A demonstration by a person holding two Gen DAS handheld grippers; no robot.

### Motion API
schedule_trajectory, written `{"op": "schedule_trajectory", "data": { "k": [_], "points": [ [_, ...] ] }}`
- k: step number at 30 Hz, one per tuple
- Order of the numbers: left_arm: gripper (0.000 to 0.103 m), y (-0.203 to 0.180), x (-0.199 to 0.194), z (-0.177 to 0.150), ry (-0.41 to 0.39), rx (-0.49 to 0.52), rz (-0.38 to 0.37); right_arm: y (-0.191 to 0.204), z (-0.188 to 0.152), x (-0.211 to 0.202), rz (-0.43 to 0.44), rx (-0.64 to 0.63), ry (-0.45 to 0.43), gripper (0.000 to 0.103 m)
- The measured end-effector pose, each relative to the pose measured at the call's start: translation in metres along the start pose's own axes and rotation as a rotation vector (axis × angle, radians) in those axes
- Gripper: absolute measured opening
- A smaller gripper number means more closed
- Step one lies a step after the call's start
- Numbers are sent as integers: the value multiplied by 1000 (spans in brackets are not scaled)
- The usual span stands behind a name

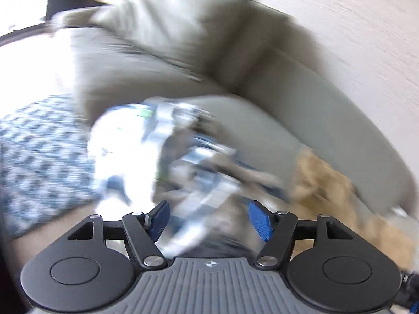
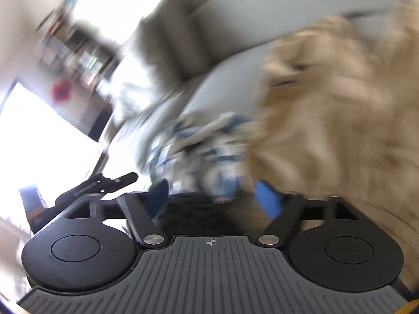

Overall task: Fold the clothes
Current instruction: 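Grasp the penguin-print blanket with the right gripper and move it aside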

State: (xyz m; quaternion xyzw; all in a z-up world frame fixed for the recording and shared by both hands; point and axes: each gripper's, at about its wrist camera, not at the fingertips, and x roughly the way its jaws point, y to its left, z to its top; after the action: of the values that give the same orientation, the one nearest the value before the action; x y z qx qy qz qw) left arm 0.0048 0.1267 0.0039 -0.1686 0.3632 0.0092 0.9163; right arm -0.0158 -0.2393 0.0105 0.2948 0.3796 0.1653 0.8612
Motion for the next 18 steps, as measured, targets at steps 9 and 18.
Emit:
{"op": "schedule_trajectory", "data": {
  "k": [9, 18],
  "points": [
    [74, 74, 23, 34, -82, -70, 251, 109, 27, 210, -135, -404, 274, 90],
    [74, 106, 68, 16, 48, -183, 198, 149, 10, 317, -301, -697, 432, 5]
  ]
}}
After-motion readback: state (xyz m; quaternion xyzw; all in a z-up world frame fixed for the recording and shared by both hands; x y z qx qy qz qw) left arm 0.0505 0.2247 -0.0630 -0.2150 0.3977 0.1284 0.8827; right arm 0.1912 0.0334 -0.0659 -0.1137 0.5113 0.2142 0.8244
